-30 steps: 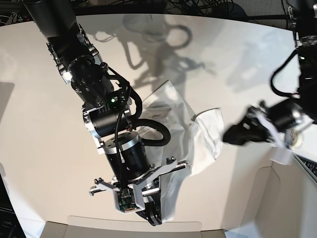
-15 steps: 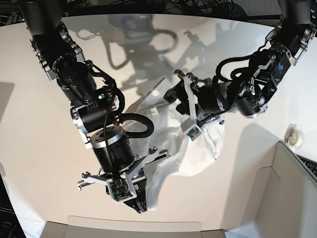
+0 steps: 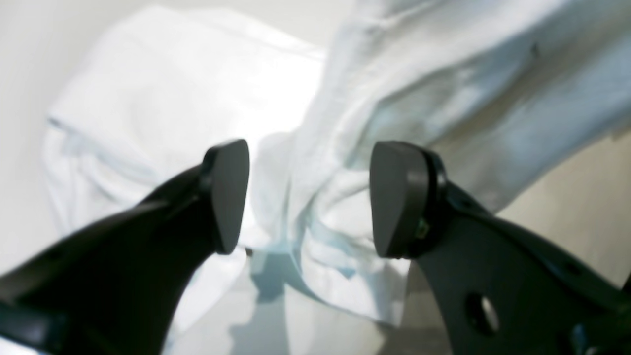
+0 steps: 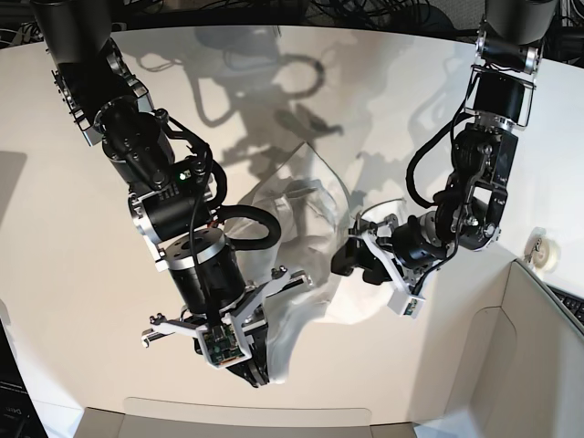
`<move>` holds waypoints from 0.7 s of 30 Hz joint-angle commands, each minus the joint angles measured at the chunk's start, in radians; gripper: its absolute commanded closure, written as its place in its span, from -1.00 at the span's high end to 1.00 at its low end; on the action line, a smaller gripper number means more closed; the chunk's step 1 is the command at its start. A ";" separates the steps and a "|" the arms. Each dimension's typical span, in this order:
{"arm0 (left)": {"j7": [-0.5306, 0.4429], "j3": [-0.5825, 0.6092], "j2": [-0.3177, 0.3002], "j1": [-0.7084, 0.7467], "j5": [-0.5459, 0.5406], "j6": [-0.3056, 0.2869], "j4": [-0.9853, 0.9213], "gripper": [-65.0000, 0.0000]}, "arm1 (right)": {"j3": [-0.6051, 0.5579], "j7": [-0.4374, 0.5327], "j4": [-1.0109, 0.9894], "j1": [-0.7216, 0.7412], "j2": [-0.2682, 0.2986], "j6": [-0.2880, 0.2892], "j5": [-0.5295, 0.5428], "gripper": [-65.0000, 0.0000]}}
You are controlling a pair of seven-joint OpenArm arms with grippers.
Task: Layout the t-shirt on the table in an organized manner, then fold the t-shirt properly
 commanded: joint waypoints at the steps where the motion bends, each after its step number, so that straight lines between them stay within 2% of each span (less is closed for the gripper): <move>1: -0.019 -0.025 -0.014 -0.031 -0.013 -0.017 0.001 0.15 | 0.008 0.030 0.015 0.030 0.001 -0.003 -0.011 -1.00; 6: -0.019 -0.031 -0.014 0.002 -0.016 -0.023 -0.005 0.15 | 0.008 0.031 0.015 0.030 0.001 -0.002 -0.011 -1.00; 13: -0.019 -0.025 -0.012 0.036 -0.119 -0.023 -0.011 0.15 | 0.008 0.031 0.015 0.027 -0.003 -0.002 -0.011 -1.00; 21: -0.021 -0.022 0.058 0.042 -0.117 -0.023 -0.064 0.15 | 0.008 0.031 0.015 0.026 -0.003 -0.002 -0.011 -1.00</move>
